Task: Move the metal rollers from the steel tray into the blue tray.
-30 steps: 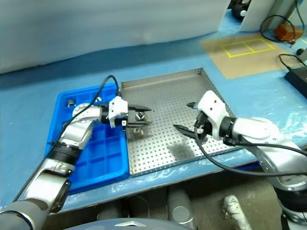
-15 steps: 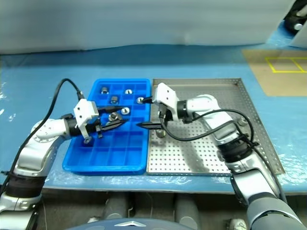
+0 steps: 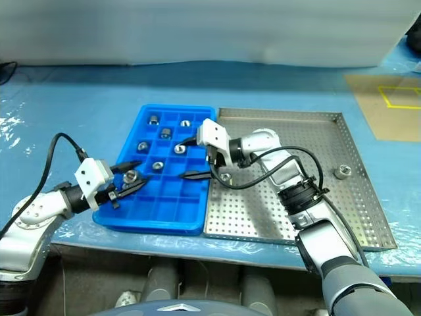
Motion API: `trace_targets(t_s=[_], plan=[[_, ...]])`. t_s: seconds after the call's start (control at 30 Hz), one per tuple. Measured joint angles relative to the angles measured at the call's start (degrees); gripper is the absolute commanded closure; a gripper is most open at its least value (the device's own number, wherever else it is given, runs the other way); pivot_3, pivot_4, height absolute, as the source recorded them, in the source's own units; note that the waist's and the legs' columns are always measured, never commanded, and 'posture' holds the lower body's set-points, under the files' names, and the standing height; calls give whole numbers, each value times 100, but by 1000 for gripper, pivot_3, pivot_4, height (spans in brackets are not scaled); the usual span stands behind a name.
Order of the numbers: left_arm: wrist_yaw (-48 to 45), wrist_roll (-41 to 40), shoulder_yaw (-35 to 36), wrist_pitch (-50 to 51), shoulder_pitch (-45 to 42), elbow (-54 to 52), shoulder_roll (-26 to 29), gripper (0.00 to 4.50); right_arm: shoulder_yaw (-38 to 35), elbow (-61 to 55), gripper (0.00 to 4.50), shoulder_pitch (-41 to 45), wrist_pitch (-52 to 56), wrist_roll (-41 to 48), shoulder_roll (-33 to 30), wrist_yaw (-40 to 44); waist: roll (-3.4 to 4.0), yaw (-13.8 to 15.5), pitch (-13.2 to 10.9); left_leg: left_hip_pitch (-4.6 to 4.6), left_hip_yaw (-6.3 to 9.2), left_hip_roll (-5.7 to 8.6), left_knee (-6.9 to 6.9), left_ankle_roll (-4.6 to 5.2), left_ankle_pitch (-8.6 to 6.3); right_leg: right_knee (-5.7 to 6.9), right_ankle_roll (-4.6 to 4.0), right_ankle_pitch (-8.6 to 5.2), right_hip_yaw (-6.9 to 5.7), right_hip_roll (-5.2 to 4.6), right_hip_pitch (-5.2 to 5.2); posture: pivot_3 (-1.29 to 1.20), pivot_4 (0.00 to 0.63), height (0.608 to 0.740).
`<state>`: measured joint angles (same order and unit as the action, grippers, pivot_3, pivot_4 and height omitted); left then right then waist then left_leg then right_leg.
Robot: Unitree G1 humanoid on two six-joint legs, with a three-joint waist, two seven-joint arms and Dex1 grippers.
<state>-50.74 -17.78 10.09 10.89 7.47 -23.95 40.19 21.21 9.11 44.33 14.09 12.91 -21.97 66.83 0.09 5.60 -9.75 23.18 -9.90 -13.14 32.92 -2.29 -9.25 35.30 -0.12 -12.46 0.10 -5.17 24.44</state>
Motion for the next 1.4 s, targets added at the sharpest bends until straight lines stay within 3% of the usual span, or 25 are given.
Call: trace_targets(t_s=[0.07, 0.2, 0.73, 0.97, 1.23, 1.4], plan=[[-289, -303, 5, 305, 655, -372, 216, 2608, -33, 8, 0, -5, 0, -57, -53, 3, -2, -5, 0, 2, -6, 0, -18, -6, 3, 0, -8, -5, 0, 3, 14, 177, 150, 740], [-400, -368, 102, 294, 840, -467, 369, 2608, -31, 12, 0, -20, 0, -84, -9, 2, -2, 44, 0, -5, -6, -27, -31, -32, 19, 18, -27, -16, -3, 24, 18, 174, 150, 740], [-207, -226, -389, 232, 199, 92, 64, 2608, -38, 12, 0, -159, -30, -191, -38, -93, -4, 23, 2, -7, -5, -52, -30, -60, 35, 38, -37, -17, 2, 56, 31, 136, 150, 740], [-109, -184, -434, 179, -53, 371, -98, 340, -74, -39, 0, -270, -25, -222, -110, -184, -4, 5, 2, -13, -4, -60, -29, -68, 41, 46, -46, -13, 6, 66, 34, 121, 150, 740], [247, -72, -437, 83, -843, 550, -289, 340, -131, -94, 0, -275, 19, -225, -146, -261, -8, 12, 4, -10, 0, -61, -23, -72, 44, 48, -51, -9, 4, 67, 32, 98, 150, 740], [273, -499, -517, 462, -1858, 475, -493, 340, -335, -141, 0, -343, 126, -220, -485, -261, -10, 15, 5, -10, 0, -59, -13, -90, 55, 55, -54, -7, 6, 67, 30, 30, 150, 740]])
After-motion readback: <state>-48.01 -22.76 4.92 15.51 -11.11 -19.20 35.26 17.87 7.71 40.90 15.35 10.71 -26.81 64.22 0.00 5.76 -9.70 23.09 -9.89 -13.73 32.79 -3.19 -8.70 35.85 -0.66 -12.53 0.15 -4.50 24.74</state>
